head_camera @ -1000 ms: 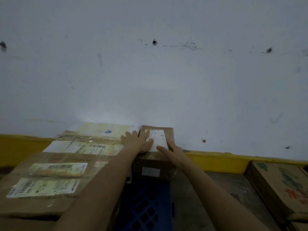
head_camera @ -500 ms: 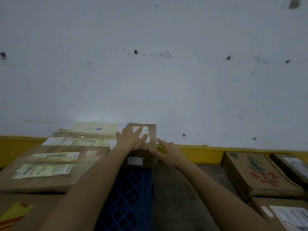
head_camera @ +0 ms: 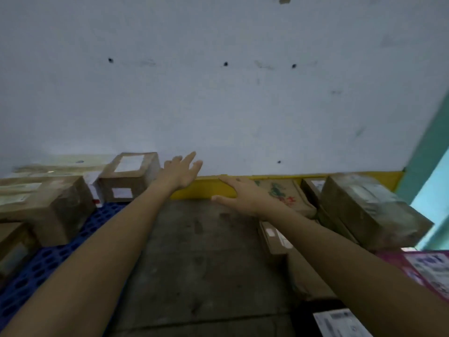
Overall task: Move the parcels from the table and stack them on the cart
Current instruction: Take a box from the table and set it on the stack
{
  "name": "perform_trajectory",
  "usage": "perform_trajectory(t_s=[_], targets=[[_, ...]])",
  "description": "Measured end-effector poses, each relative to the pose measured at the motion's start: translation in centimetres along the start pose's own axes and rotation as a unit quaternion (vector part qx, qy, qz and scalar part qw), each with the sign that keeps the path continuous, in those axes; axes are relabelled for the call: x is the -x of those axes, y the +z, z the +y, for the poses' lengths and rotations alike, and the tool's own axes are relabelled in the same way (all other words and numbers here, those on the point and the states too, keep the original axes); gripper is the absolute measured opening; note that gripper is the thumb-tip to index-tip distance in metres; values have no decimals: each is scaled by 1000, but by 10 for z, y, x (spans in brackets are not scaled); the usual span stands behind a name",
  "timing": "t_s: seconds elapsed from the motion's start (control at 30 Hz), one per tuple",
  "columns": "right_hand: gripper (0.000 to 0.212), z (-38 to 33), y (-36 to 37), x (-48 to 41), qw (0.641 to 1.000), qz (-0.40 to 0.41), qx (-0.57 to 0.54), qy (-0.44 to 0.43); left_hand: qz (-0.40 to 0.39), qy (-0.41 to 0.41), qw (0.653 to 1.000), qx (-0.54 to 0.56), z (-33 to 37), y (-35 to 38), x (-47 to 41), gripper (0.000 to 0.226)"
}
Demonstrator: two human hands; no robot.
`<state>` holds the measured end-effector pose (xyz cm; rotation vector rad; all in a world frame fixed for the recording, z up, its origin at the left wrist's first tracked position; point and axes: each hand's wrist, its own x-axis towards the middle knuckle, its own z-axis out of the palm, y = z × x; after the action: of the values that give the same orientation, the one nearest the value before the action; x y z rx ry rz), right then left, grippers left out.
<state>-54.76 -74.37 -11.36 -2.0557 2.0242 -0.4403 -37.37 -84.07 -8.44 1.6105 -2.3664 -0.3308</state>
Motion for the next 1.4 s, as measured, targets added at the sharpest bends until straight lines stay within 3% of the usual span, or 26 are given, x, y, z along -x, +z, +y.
perform_trajectory(t_s=[0.4,0.73,1.03,1.4], targets=[[76,129,-64,119,988,82,-24,126,-60,140,982,117,187,76,11,56],[70,260,-104,171,965,168,-15,199,-117,144,968,171,295,150,-1,57],[82,361,-100,159,966,74,-79,233,-155,116,967,163,365,213,-22,58],[89,374,-97,149,971,49,-159,172,-146,83,958,233,382,233,-23,56]])
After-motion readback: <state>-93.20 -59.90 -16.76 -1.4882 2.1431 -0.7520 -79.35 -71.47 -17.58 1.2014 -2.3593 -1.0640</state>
